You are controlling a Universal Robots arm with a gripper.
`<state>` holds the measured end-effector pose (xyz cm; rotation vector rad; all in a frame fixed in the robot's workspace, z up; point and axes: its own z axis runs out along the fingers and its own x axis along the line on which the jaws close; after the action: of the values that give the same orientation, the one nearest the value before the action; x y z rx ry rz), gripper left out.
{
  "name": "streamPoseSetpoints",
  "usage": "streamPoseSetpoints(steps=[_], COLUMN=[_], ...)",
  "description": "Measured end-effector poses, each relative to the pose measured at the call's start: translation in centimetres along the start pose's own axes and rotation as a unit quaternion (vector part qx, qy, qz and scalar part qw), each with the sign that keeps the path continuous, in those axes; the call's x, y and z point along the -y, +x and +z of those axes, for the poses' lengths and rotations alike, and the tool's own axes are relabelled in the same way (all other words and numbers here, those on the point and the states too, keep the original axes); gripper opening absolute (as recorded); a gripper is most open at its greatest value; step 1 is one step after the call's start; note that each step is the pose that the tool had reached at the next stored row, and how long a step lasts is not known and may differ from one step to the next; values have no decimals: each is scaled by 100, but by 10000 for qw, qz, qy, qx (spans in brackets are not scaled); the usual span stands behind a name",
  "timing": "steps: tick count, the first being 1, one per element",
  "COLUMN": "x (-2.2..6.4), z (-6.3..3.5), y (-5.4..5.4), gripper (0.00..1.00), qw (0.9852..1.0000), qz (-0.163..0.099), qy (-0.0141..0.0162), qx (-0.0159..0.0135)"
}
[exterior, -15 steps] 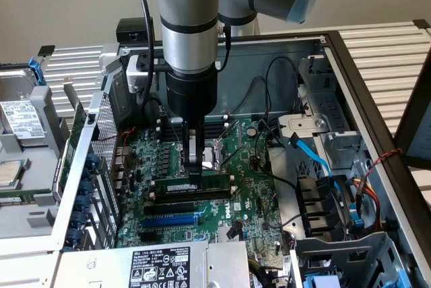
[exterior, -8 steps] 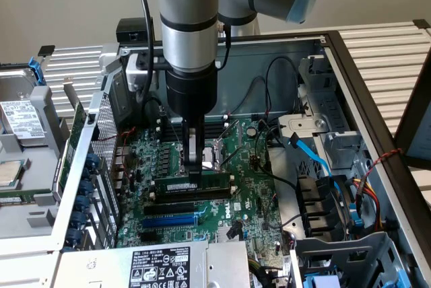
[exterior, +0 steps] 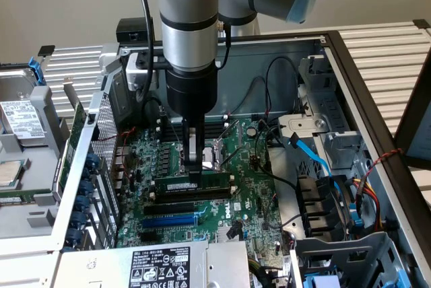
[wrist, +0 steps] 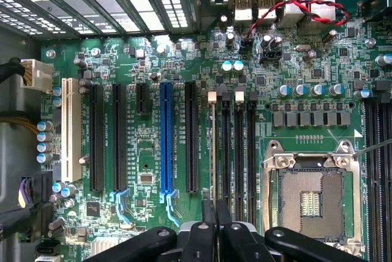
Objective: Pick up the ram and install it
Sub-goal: 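Insert the ram into the slot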
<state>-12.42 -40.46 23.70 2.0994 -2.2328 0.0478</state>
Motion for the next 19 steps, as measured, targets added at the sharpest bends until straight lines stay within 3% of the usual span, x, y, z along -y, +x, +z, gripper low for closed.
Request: streamPoseSetpoints(steps=[3,16,19], x=[9,9,9], z=[-1,7,9], y=[0,-1,-1], gripper=[12,12,12], qw=[10000,10000,10000], qz=[-2,-1,-6], qy=[-33,-33,-21], qx=[-3,-3,-2])
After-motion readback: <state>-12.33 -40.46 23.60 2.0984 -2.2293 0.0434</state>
